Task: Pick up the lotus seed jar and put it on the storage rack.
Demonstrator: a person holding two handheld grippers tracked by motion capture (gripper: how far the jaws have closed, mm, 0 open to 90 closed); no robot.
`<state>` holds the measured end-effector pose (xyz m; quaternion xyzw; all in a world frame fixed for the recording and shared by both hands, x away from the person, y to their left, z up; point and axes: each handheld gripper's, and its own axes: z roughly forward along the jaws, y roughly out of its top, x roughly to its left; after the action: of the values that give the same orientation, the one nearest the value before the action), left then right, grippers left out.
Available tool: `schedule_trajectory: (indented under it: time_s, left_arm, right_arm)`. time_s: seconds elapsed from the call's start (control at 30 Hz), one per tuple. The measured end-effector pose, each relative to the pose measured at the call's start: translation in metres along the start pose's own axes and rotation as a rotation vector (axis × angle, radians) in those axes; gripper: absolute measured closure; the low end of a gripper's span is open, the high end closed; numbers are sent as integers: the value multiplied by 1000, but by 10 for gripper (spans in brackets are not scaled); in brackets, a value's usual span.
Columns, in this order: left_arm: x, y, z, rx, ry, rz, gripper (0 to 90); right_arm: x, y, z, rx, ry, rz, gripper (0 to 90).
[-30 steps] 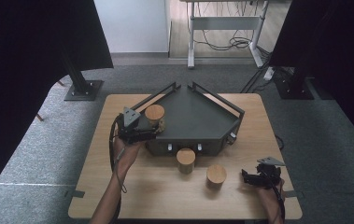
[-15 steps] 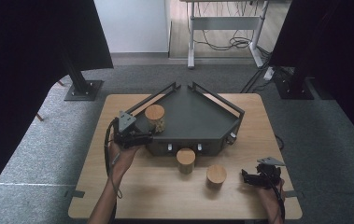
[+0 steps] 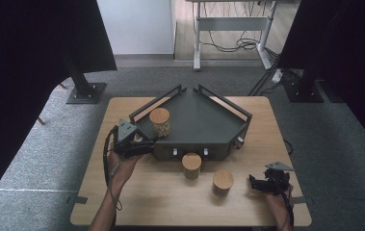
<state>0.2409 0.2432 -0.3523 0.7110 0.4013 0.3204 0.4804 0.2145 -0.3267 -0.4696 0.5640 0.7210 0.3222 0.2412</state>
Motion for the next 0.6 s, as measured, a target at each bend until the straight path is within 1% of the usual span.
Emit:
schedule_trajectory:
  time_s: [0.6]
  left_arm:
    - [1,-13,-15,5,-8,-12,30]
  right_arm:
    - [0,0,0,0,0,0,41]
